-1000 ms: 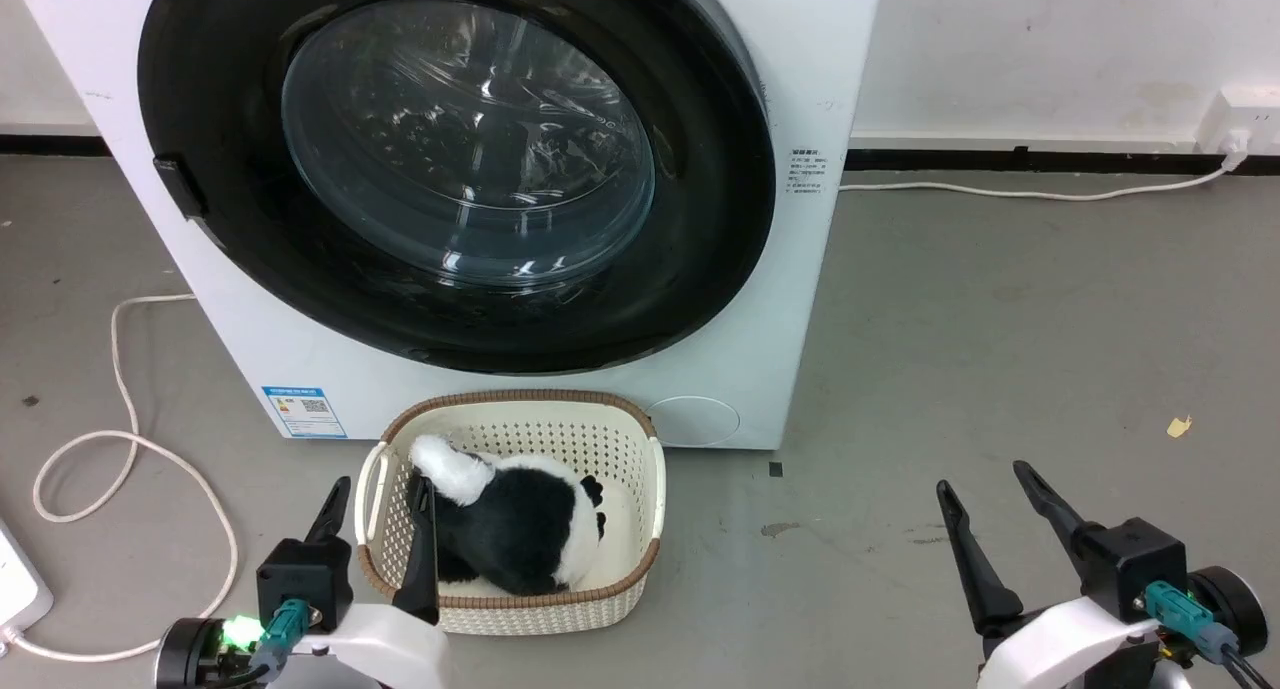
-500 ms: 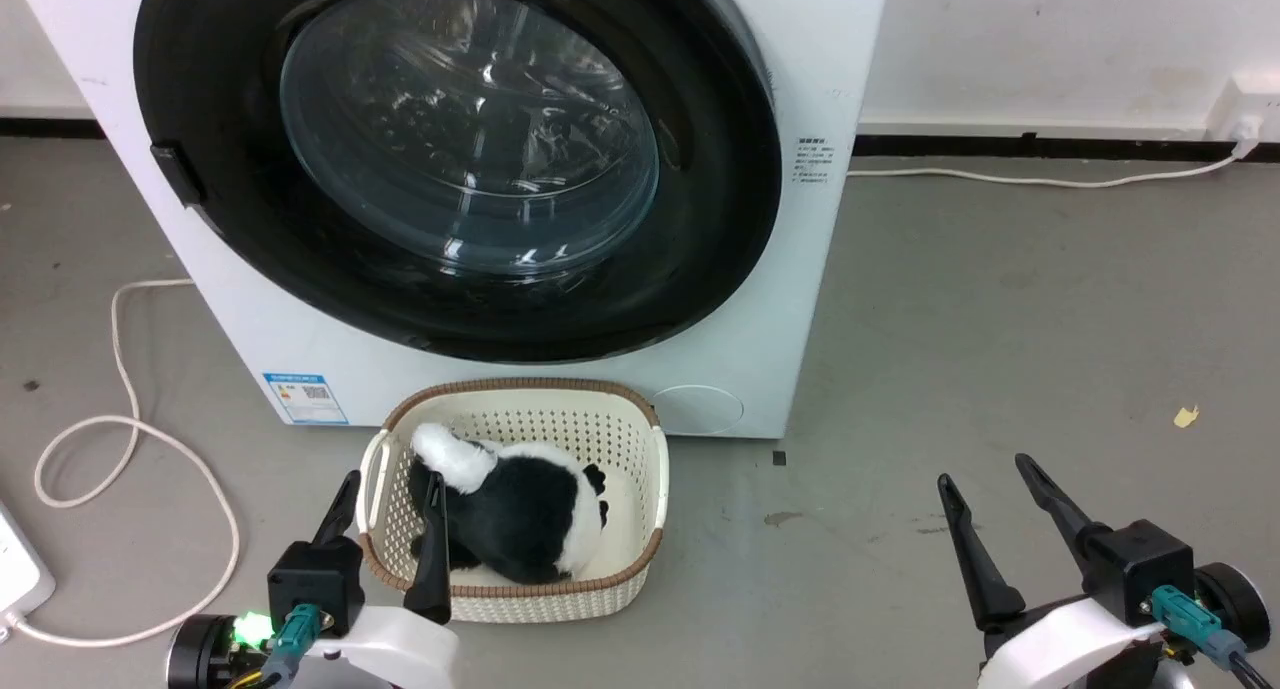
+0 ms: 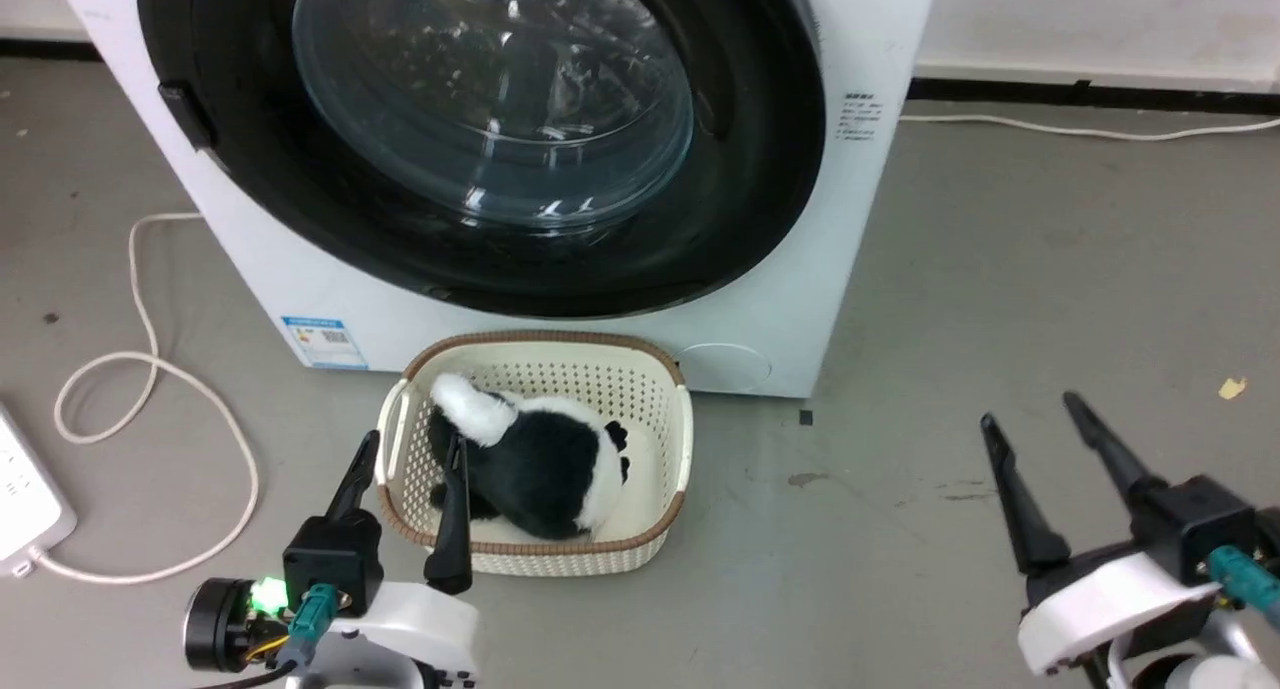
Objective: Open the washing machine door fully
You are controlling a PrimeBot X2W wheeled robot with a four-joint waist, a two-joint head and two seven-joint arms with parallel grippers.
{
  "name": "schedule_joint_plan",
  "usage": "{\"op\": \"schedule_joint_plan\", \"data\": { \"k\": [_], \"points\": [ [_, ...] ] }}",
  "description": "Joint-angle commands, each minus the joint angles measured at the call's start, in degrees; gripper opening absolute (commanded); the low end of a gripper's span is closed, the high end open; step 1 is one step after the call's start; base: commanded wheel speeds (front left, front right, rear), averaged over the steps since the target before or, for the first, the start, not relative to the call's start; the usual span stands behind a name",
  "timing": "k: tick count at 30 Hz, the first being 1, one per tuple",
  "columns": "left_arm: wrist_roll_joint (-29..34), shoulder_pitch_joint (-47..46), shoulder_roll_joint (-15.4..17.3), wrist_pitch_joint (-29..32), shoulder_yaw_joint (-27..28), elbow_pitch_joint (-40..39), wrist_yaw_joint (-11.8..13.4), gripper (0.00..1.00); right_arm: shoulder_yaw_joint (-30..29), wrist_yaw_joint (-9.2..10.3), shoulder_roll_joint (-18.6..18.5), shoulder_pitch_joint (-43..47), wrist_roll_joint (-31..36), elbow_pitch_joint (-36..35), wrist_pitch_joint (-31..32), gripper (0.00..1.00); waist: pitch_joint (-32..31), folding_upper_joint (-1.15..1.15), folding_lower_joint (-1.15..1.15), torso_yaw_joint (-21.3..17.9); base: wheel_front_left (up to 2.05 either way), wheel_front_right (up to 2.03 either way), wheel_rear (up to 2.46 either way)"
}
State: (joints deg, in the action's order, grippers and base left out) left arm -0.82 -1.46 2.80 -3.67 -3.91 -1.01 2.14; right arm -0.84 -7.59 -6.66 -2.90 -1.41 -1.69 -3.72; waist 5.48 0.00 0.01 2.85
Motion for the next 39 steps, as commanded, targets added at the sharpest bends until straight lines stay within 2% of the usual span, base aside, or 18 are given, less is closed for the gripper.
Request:
{"op": "schedule_joint_plan", "data": {
  "k": [1, 4, 5, 6, 7, 12, 21, 31, 39],
  "points": [
    [-0.4, -1.1, 0.0, -0.7, -0.6, -0.5, 0.6, 1.0, -0.2, 0.03, -0.9, -1.5, -0.8, -0.8, -0.4, 1.0, 0.8, 0.0, -0.01, 0.6, 0.0, 0.0, 0.0],
    [-0.6, -2.2, 0.0, -1.3, -1.5, -0.9, 1.1, 1.0, 0.0, 0.03, -2.8, -4.4, -2.2, -1.7, 0.2, 1.0, 2.4, 0.0, -0.01, 1.6, 0.0, 0.0, 0.0],
    [-0.7, -2.4, 0.0, -1.4, -1.8, -1.0, 1.3, 1.0, 0.1, 0.03, -3.1, -5.0, -2.7, -1.9, 0.3, 0.68, 2.7, 0.0, -0.01, 1.8, 0.0, 0.0, 0.0],
    [-0.7, -2.6, 0.0, -1.5, -2.0, -1.0, 1.4, 1.0, 0.2, 0.03, -3.6, -5.6, -3.0, -2.0, 0.5, 0.11, 3.0, 0.0, -0.01, 2.0, 0.0, 0.0, 0.0],
    [-0.8, -2.7, 0.0, -1.7, -2.3, -1.1, 1.6, 1.0, 0.2, 0.03, -4.0, -6.2, -3.4, -2.1, 0.6, 0.0, 3.2, 0.0, -0.01, 2.2, 0.0, 0.0, 0.0],
    [-1.0, -3.3, 0.0, -2.1, -2.9, -1.4, 2.2, 1.0, -0.1, 0.04, -4.9, -8.8, -5.5, -2.1, 1.4, 0.0, 4.3, 0.0, -0.01, 3.0, 0.0, 0.0, 0.0],
    [-1.4, -5.0, 0.0, -3.2, -4.6, -1.9, 3.2, 1.0, -2.1, 0.04, -5.1, -16.9, -13.1, -0.9, 5.0, 0.0, 7.1, 0.0, -0.01, 4.9, 0.0, 0.0, 0.0],
    [-2.1, -7.0, 0.0, -4.4, -6.8, -2.4, 4.6, 1.0, -6.5, 0.05, -3.2, -28.3, -19.5, 4.3, 10.3, 0.0, 10.4, 0.0, -0.01, 7.4, 0.0, 0.0, 0.0],
    [-2.4, -8.4, 0.1, -5.4, -7.8, -2.9, 5.4, 1.0, -9.4, 0.06, -2.3, -37.9, -26.3, 10.4, 16.8, 0.0, 13.0, 0.0, -0.01, 9.7, 0.0, 0.0, 0.0]
  ]
}}
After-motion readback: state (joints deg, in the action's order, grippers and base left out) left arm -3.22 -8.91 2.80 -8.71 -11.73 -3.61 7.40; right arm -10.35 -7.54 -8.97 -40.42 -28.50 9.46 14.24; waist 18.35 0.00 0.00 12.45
